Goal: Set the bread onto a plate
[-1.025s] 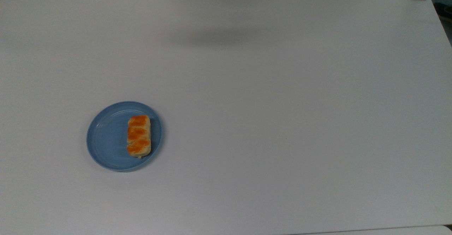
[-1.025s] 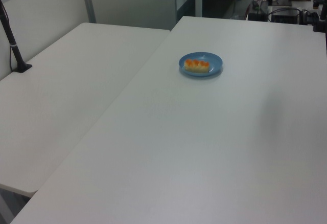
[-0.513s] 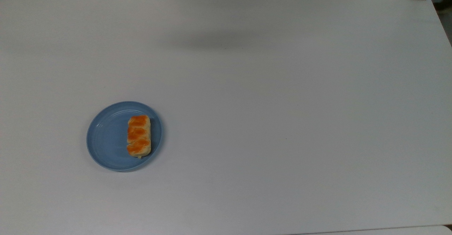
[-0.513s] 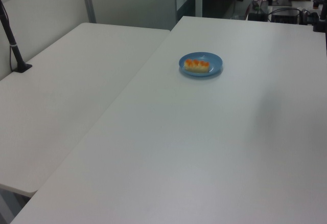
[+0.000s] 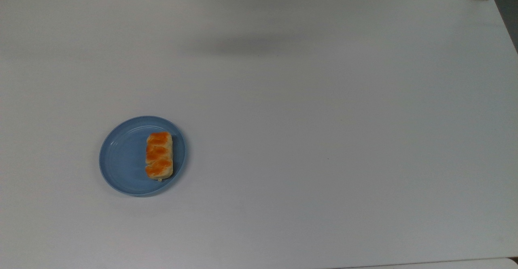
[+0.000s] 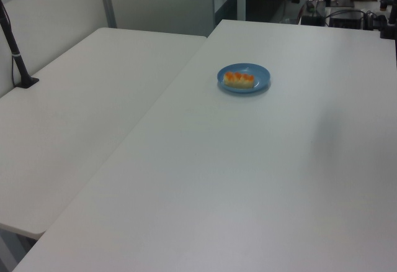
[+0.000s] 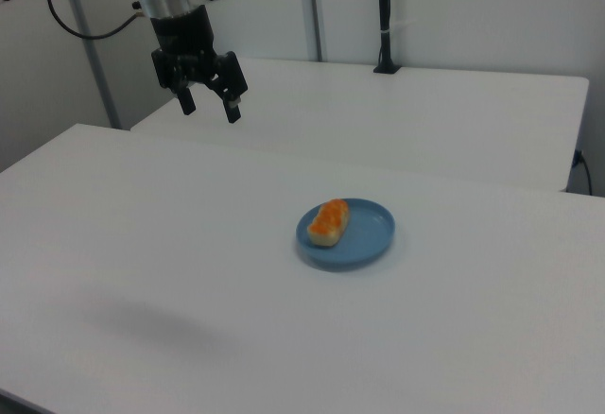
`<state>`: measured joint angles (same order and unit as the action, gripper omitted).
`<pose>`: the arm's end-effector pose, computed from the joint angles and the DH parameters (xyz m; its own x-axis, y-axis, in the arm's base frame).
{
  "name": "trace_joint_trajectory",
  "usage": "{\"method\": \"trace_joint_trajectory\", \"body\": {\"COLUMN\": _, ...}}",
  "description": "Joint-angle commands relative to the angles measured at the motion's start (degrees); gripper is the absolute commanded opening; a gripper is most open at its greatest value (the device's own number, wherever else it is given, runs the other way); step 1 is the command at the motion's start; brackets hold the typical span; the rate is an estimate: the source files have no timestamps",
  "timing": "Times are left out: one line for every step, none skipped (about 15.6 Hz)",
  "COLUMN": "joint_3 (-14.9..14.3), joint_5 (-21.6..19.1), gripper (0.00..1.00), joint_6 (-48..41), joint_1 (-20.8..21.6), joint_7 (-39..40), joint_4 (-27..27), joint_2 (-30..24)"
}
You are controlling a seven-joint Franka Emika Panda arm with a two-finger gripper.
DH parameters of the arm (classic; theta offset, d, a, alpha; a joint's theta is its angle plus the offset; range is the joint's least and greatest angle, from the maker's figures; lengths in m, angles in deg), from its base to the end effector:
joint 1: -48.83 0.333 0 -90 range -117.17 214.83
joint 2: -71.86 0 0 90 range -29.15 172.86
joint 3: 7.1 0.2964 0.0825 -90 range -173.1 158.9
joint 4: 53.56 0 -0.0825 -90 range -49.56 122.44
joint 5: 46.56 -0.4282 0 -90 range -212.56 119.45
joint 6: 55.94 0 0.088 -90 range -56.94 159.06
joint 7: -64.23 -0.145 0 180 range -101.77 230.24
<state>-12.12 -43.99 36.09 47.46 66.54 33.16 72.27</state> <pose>0.6037 -0.0738 0.5958 0.9941 -0.0692 0.0835 -0.0734 -0.9961 0.0488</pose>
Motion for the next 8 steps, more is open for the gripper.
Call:
{"method": "trace_joint_trajectory", "body": {"joint_3": -0.52, "joint_5": -0.10, "gripper": 1.00, "joint_6": 0.08, "joint_1": -0.65, "joint_7": 1.83, "joint_4": 1.69, "joint_2": -1.73}}
{"method": "trace_joint_trajectory", "body": {"joint_3": -0.52, "joint_5": -0.10, "gripper": 1.00, "joint_6": 0.08, "joint_1": -0.56, "joint_7": 1.83, "joint_4": 1.69, "joint_2": -1.65}}
{"method": "trace_joint_trajectory", "body": {"joint_3": -0.43, "joint_5": -0.10, "gripper": 1.00, "joint_6": 0.08, "joint_1": -0.56, "joint_7": 1.74, "joint_4": 1.69, "joint_2": -1.65}}
{"method": "trace_joint_trajectory", "body": {"joint_3": -0.43, "joint_5": -0.10, "gripper": 1.00, "joint_6": 0.08, "joint_1": -0.56, "joint_7": 1.74, "joint_4": 1.69, "joint_2": -1.65}}
{"method": "trace_joint_trajectory", "body": {"joint_3": -0.43, "joint_5": -0.10, "gripper": 1.00, "joint_6": 0.08, "joint_1": -0.56, "joint_7": 1.74, "joint_4": 1.78, "joint_2": -1.65}}
{"method": "trace_joint_trajectory", "body": {"joint_3": -0.43, "joint_5": -0.10, "gripper": 1.00, "joint_6": 0.16, "joint_1": -0.48, "joint_7": 1.48, "joint_4": 1.78, "joint_2": -1.65}}
{"method": "trace_joint_trajectory", "body": {"joint_3": -0.43, "joint_5": -0.10, "gripper": 1.00, "joint_6": 0.16, "joint_1": -0.39, "joint_7": 1.30, "joint_4": 1.78, "joint_2": -1.65}}
{"method": "trace_joint_trajectory", "body": {"joint_3": -0.43, "joint_5": -0.10, "gripper": 1.00, "joint_6": 0.16, "joint_1": -0.39, "joint_7": 1.30, "joint_4": 1.78, "joint_2": -1.65}}
